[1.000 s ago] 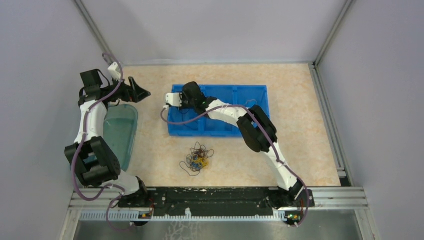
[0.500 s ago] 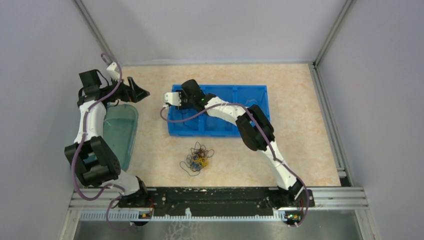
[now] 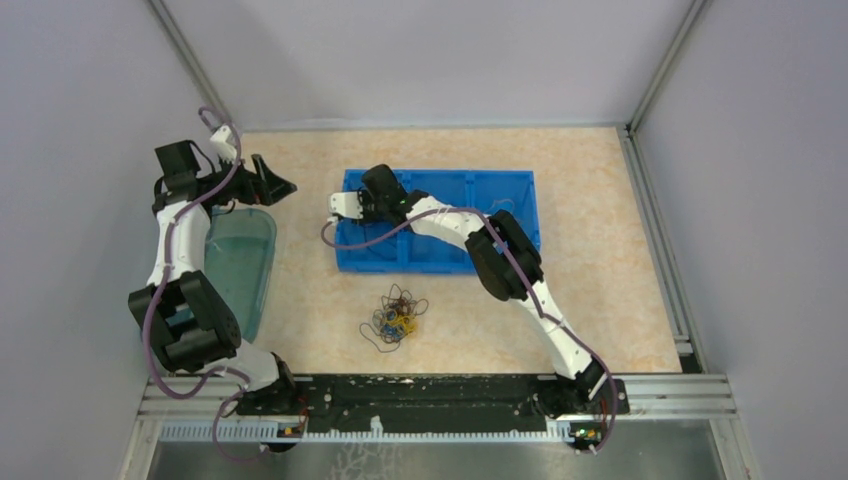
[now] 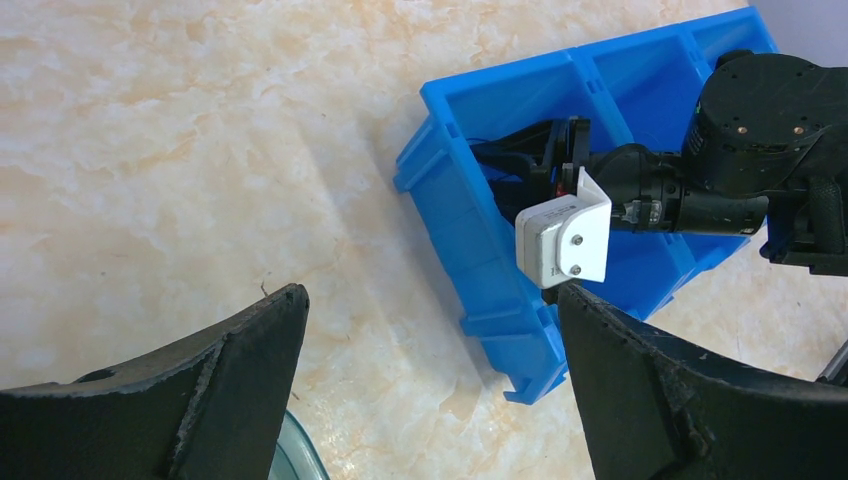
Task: Untangle the cables
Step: Pick up the cable from the bin, then place the cable in the bin.
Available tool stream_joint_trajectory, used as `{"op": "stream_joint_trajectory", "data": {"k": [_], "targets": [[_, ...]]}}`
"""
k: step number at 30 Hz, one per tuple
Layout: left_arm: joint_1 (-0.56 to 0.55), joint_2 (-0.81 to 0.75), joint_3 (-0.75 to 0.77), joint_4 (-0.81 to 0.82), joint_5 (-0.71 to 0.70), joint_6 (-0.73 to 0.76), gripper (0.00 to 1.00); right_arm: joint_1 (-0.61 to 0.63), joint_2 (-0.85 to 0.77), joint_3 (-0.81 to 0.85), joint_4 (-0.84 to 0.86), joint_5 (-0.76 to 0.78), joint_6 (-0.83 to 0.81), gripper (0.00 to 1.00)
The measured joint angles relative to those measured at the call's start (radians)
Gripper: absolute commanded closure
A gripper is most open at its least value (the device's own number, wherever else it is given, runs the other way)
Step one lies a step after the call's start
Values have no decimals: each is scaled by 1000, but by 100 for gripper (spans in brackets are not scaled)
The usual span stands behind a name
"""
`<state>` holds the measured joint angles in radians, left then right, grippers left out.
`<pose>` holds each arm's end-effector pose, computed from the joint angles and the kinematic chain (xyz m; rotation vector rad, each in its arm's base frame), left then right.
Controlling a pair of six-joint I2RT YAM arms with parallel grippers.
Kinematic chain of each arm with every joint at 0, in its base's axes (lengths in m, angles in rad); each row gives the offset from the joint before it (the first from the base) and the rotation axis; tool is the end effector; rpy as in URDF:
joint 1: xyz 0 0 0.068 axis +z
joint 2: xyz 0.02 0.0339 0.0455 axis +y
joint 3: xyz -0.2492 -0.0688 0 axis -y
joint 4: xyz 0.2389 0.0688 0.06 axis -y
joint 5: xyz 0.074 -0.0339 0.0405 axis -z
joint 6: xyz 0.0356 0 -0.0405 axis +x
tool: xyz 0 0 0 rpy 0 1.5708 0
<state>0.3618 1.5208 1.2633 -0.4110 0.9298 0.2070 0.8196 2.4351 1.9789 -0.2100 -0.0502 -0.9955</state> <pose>0.3175 0.0896 0.3005 0.3227 1.9872 -0.6759 0.3649 0.3934 0.1562 -1.7789 1.3552 -0.0395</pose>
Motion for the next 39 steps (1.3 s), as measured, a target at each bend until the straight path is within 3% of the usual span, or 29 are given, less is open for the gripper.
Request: {"op": "stream_joint_trajectory", "data": {"k": [2,3,19,30,39], "targets": [[2,0,0,0,0,0,0,0,1,0,9,3,-5,97],[2,0,0,0,2,0,0,0,2,0,17,8,-6,100],[15,0,0,0,3,7,0,-6,-64,-202,345,82,61,100],[21,-7,0,-19,3,14,0,-13,-434,-286,515,146,206,100],[21,-81,-11,-75,6,37,0,-18,-761,-308,528,224,323,100]]}}
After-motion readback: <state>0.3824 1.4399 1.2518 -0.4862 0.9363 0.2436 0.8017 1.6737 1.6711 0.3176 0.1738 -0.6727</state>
